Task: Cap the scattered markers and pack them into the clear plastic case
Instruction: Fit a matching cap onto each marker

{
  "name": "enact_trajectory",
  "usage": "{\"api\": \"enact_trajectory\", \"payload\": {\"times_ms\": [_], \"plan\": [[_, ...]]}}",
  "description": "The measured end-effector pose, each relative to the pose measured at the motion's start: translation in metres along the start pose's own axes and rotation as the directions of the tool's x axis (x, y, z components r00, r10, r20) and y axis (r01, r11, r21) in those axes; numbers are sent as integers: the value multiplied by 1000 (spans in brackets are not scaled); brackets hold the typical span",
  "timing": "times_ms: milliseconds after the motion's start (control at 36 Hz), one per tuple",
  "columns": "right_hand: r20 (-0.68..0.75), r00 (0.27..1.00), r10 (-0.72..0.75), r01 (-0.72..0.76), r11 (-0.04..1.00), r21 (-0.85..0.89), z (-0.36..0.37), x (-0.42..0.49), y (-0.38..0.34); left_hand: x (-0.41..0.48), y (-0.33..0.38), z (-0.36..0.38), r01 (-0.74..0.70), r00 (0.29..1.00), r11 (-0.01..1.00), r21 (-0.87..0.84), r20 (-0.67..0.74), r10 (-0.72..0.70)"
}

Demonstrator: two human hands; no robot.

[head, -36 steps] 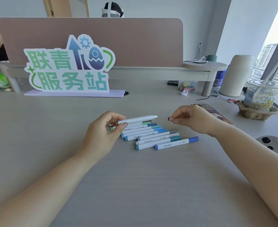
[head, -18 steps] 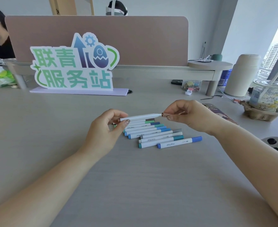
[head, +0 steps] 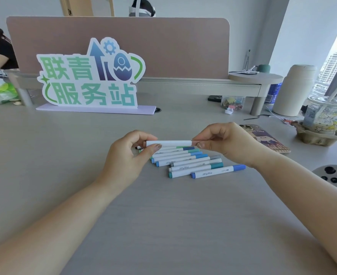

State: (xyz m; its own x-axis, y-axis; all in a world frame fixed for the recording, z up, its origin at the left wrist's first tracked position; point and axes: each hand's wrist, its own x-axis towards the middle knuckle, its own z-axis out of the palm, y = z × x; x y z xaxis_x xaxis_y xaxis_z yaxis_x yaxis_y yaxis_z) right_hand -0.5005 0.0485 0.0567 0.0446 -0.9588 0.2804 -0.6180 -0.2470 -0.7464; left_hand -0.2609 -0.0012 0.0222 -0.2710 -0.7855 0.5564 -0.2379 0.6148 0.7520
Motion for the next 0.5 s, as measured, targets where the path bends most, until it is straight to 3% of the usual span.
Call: {"api": "enact_trajectory", "payload": {"times_ms": [500], "plan": [[-71, 996, -48, 41, 995, -96, 7, -7, -4, -1, -2, -3, 19, 1000, 1000, -4, 26, -19]]}}
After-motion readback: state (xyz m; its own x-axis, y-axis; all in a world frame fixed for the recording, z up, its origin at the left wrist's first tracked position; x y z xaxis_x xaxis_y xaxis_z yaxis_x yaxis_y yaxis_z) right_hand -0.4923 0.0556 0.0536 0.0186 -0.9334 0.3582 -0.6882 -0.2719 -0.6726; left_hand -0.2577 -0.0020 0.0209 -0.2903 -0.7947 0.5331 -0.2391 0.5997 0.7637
